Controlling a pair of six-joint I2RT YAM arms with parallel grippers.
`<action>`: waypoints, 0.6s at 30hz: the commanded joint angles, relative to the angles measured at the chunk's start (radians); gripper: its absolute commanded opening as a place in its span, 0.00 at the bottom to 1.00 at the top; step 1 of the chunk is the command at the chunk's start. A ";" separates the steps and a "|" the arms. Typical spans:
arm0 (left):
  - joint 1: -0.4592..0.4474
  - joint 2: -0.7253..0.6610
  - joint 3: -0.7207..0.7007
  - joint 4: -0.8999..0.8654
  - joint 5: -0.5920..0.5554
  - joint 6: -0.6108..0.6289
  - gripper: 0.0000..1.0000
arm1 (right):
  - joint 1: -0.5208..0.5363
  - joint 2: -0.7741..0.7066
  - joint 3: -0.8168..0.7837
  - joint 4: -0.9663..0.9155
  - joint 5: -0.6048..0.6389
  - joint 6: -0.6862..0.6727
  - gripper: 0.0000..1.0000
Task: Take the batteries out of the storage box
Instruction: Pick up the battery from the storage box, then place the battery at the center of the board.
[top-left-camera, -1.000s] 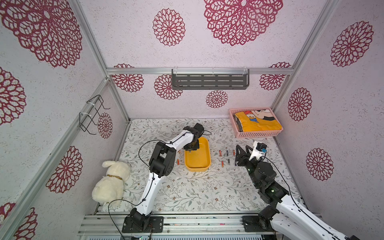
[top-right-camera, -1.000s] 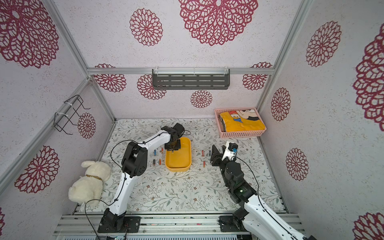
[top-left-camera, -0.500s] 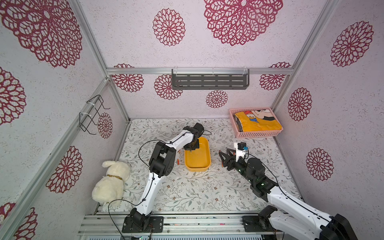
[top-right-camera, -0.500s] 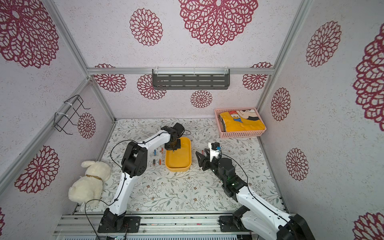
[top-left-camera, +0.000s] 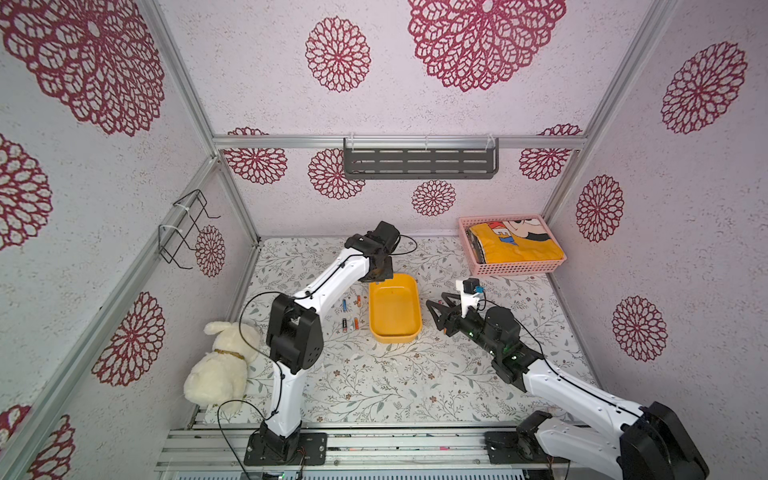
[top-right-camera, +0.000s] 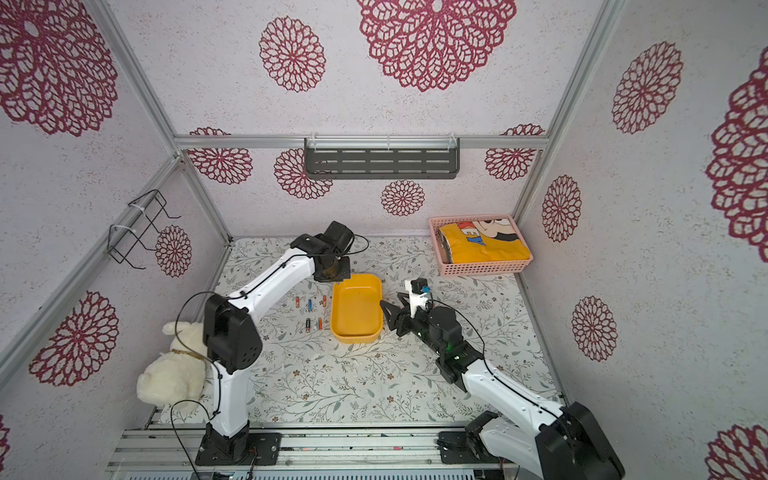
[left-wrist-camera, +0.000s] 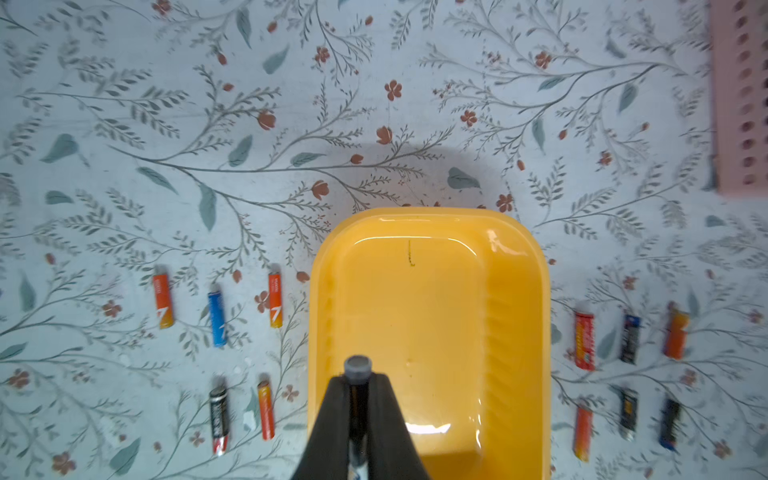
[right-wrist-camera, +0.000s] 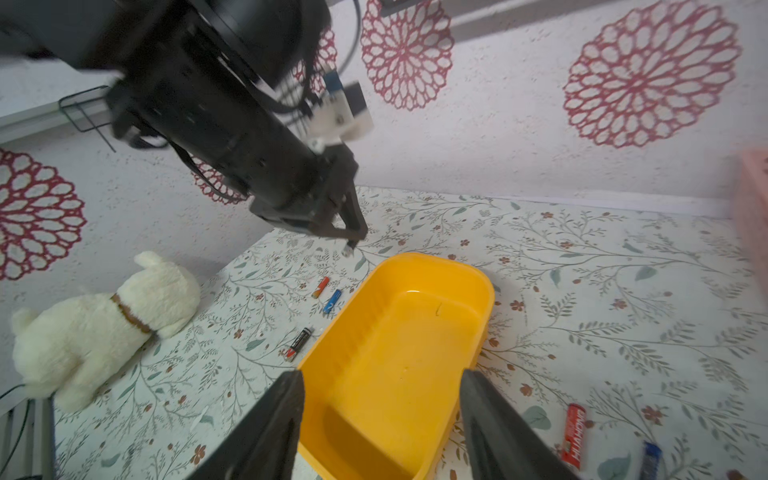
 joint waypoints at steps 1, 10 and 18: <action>0.063 -0.126 -0.166 -0.013 0.009 0.010 0.00 | 0.028 0.067 0.075 0.061 -0.128 -0.046 0.67; 0.183 -0.305 -0.698 0.219 0.063 0.076 0.00 | 0.074 0.186 0.136 0.092 -0.130 -0.066 0.69; 0.232 -0.197 -0.741 0.314 0.045 0.120 0.00 | 0.079 0.172 0.139 0.065 -0.115 -0.076 0.69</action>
